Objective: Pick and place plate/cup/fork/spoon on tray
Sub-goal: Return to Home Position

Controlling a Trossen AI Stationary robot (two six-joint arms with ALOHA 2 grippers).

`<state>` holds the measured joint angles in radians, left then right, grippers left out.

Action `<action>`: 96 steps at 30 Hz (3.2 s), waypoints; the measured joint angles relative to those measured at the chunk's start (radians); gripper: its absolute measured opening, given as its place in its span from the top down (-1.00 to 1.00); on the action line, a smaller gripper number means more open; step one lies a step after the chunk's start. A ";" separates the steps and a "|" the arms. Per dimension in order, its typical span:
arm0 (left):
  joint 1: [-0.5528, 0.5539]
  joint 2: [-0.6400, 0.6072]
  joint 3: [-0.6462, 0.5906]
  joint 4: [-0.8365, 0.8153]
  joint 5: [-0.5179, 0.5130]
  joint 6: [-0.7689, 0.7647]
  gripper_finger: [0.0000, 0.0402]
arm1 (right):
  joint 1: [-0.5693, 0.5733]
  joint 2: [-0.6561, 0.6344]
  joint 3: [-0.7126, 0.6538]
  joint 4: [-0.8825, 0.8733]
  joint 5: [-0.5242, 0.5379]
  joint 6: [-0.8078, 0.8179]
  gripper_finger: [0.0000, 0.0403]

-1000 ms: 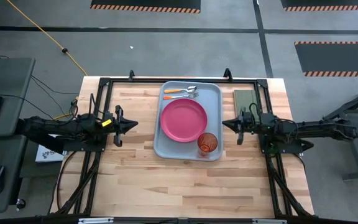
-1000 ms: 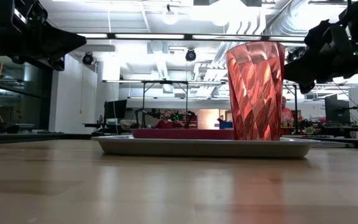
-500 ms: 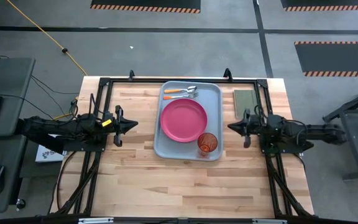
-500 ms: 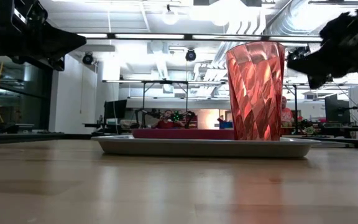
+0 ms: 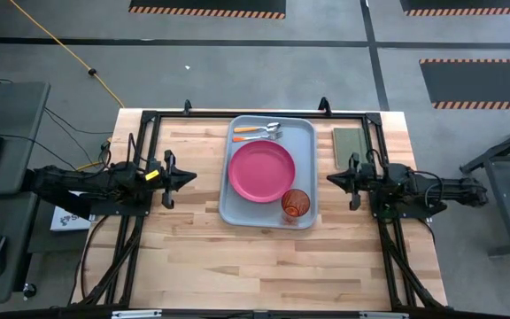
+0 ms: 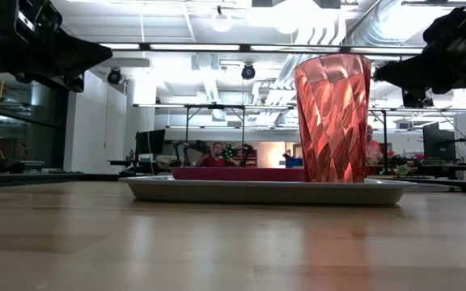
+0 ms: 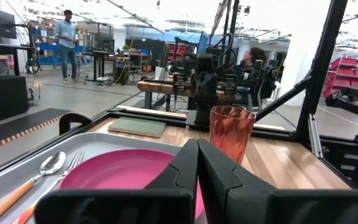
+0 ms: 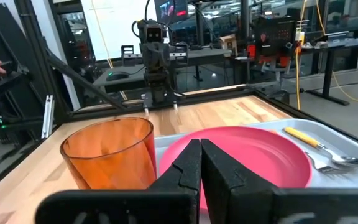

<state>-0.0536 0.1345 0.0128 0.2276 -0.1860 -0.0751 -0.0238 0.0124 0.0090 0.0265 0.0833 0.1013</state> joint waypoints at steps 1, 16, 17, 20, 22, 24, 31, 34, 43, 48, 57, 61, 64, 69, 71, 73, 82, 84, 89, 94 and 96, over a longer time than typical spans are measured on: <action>0.000 0.000 0.000 0.000 0.000 0.000 1.00 | 0.000 0.000 0.000 0.000 0.005 0.005 1.00; 0.000 -0.096 0.000 -0.203 0.053 -0.001 1.00 | 0.012 0.001 0.000 0.006 0.024 0.022 1.00; 0.000 -0.099 0.000 -0.201 0.062 -0.001 1.00 | 0.012 0.004 0.000 0.006 0.018 0.029 1.00; -0.001 -0.110 0.000 -0.205 0.079 -0.001 1.00 | 0.012 0.011 0.000 0.003 -0.002 0.033 1.00; -0.001 -0.117 0.000 -0.203 0.079 -0.001 1.00 | 0.012 0.015 0.000 0.000 -0.014 0.030 1.00; -0.001 -0.124 0.000 -0.204 0.079 0.000 1.00 | 0.012 0.014 0.000 -0.001 -0.019 0.030 1.00; -0.001 -0.128 0.000 -0.203 0.079 0.000 1.00 | 0.012 0.014 0.000 -0.001 -0.024 0.029 1.00; -0.001 -0.128 0.000 -0.203 0.078 0.000 1.00 | 0.012 0.014 0.000 -0.001 -0.024 0.030 1.00; -0.001 -0.128 0.000 -0.203 0.078 0.000 1.00 | 0.012 0.014 -0.001 -0.001 -0.024 0.029 1.00; -0.001 -0.128 0.000 -0.203 0.078 0.000 1.00 | 0.012 0.014 -0.001 -0.001 -0.024 0.029 1.00; -0.001 -0.128 0.000 -0.203 0.078 0.000 1.00 | 0.012 0.014 -0.001 0.000 -0.024 0.029 1.00; -0.001 -0.128 0.000 -0.203 0.078 0.000 1.00 | 0.012 0.014 -0.001 0.000 -0.024 0.029 1.00; -0.001 -0.128 0.000 -0.203 0.078 0.000 1.00 | 0.012 0.014 -0.001 0.000 -0.023 0.029 1.00; -0.001 -0.128 0.000 -0.203 0.078 0.000 1.00 | 0.012 0.014 -0.001 0.000 -0.024 0.029 1.00; -0.001 -0.128 0.000 -0.203 0.078 0.000 1.00 | 0.012 0.014 -0.001 0.000 -0.023 0.029 1.00; -0.001 -0.128 0.000 -0.203 0.078 0.000 1.00 | 0.012 0.014 -0.001 0.000 -0.023 0.029 1.00; -0.001 -0.128 0.000 -0.203 0.078 0.000 1.00 | 0.012 0.014 -0.001 0.000 -0.024 0.029 1.00; -0.001 -0.128 0.000 -0.203 0.078 0.000 1.00 | 0.012 0.014 -0.001 0.000 -0.023 0.029 1.00; -0.001 -0.128 0.000 -0.203 0.078 0.000 1.00 | 0.012 0.014 -0.001 0.000 -0.023 0.029 1.00; -0.001 -0.128 0.000 -0.203 0.078 0.000 1.00 | 0.012 0.014 -0.001 0.000 -0.023 0.029 1.00; 0.000 -0.128 0.000 -0.203 0.078 0.000 1.00 | 0.012 0.014 -0.001 0.000 -0.023 0.029 1.00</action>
<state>-0.0541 0.0063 0.0124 0.0247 -0.1081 -0.0752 -0.0120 0.0267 0.0082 0.0265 0.0601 0.1303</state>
